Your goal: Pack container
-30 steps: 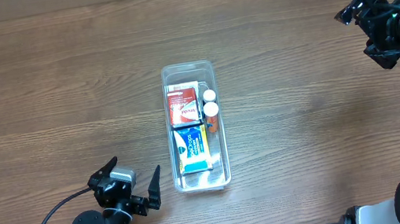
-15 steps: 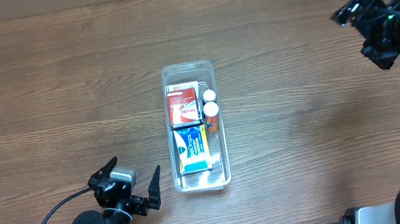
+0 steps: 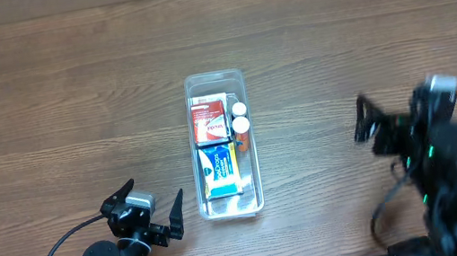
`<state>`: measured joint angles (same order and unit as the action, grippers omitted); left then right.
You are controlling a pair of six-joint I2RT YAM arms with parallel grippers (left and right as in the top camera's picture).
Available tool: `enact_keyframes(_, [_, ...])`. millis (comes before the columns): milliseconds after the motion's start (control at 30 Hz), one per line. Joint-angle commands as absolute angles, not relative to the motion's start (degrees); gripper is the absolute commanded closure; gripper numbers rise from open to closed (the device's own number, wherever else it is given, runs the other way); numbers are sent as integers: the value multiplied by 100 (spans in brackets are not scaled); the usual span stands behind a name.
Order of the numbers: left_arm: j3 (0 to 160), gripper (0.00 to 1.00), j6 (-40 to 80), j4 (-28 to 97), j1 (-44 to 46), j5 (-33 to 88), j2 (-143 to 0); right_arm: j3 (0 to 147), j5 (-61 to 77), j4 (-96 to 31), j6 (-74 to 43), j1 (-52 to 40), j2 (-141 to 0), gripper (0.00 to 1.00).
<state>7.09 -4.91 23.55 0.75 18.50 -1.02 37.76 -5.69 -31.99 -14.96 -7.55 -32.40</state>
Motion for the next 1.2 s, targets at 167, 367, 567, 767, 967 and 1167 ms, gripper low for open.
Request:
enact_keyframes(167, [681, 0, -602, 2314, 38, 1911, -47, 1514, -421, -3006, -1367, -775, -519, 0])
enact_keyframes(367, [681, 0, -602, 2314, 38, 1911, -47, 805, -423, -2908, -1358, -770, -16, 0])
enact_keyframes(567, [681, 0, -602, 2314, 38, 1909, -47, 792, -421, -2814, -1345, -770, -16, 0])
enact_keyframes(767, [681, 0, -602, 2314, 38, 1909, -47, 792, -421, -2814, -1345, -770, -16, 0])
enact_keyframes(967, [681, 0, -602, 2314, 38, 1911, -47, 792, -421, -2814, -1345, -770, -16, 0])
enact_keyframes(1167, [681, 0, -602, 2314, 38, 1911, -47, 792, -421, -2814, -1345, -770, -16, 0])
